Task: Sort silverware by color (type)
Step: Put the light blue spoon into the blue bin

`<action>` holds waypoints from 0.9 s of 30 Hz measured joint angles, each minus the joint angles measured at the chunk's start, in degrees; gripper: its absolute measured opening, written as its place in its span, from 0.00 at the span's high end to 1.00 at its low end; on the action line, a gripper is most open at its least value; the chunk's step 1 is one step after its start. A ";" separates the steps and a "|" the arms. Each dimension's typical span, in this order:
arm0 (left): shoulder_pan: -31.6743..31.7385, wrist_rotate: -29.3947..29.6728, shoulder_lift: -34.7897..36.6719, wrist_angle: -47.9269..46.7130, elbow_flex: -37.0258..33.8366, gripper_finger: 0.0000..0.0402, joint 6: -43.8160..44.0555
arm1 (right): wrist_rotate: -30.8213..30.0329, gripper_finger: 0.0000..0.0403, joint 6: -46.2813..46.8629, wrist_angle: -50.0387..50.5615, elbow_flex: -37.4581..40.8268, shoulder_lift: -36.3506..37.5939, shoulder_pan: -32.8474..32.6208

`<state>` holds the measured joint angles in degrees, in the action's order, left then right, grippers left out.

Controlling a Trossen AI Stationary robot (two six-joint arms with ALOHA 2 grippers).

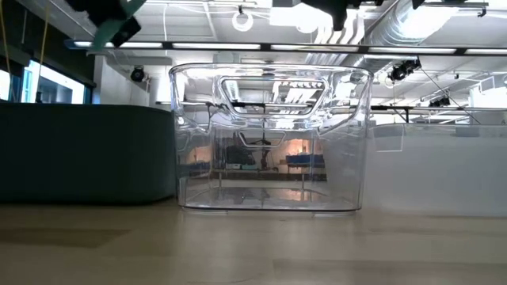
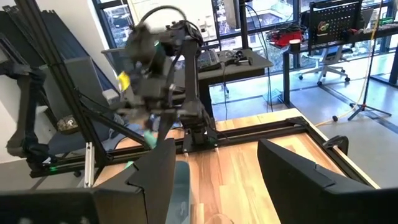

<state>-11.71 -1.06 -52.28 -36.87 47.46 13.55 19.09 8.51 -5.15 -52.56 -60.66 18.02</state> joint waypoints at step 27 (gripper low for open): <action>-5.98 -0.81 -27.74 -10.51 0.00 0.87 -15.30 | -10.38 0.47 -0.02 3.87 0.00 -0.02 0.00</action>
<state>-17.69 -1.87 -80.02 -47.37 47.46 -1.75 8.71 8.49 -1.28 -52.56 -60.69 18.02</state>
